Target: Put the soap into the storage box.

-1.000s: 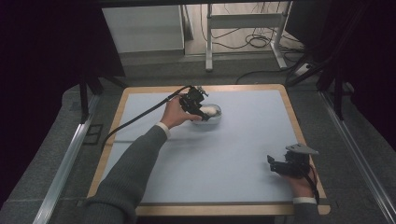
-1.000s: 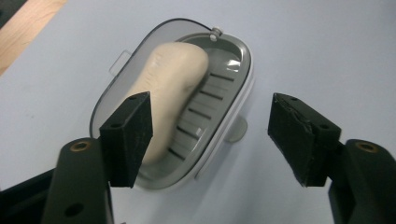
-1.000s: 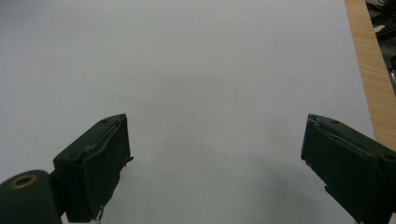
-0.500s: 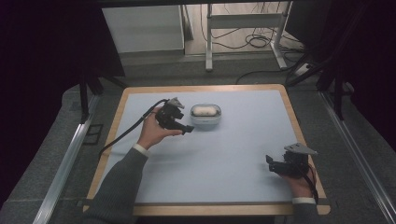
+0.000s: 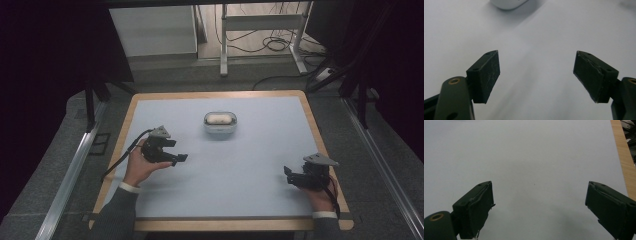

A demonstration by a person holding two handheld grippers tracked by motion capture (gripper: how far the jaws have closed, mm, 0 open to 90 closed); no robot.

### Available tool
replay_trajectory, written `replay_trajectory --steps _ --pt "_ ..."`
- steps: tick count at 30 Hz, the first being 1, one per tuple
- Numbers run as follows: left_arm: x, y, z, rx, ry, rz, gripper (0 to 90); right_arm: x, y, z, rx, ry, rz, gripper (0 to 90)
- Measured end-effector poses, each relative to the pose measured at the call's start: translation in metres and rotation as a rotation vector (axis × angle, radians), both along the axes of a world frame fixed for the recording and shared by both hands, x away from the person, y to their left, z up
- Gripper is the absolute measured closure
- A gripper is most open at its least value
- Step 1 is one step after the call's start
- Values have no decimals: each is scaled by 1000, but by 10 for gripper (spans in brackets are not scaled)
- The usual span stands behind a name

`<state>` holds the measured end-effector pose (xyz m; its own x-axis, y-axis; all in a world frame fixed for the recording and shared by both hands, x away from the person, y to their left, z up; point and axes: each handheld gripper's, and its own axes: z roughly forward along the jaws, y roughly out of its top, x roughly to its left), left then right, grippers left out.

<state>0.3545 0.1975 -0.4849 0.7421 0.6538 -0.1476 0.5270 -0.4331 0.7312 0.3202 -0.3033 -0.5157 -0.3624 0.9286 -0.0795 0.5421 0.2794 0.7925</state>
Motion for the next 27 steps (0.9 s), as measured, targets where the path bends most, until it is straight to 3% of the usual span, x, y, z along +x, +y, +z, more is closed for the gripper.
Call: replay_trajectory --steps 7,11,19,27 --pt "-22 19 -11 -48 11 55 241 -1 -1 1 4 -7 -2 77" --pt "-35 26 -22 -27 12 85 248 0 0 1 -1 -2 -1 77" --pt "-40 32 -22 -58 10 102 258 0 1 1 -3 -4 4 77" --pt "-36 32 -25 -38 33 110 238 0 2 1 -11 -5 9 77"
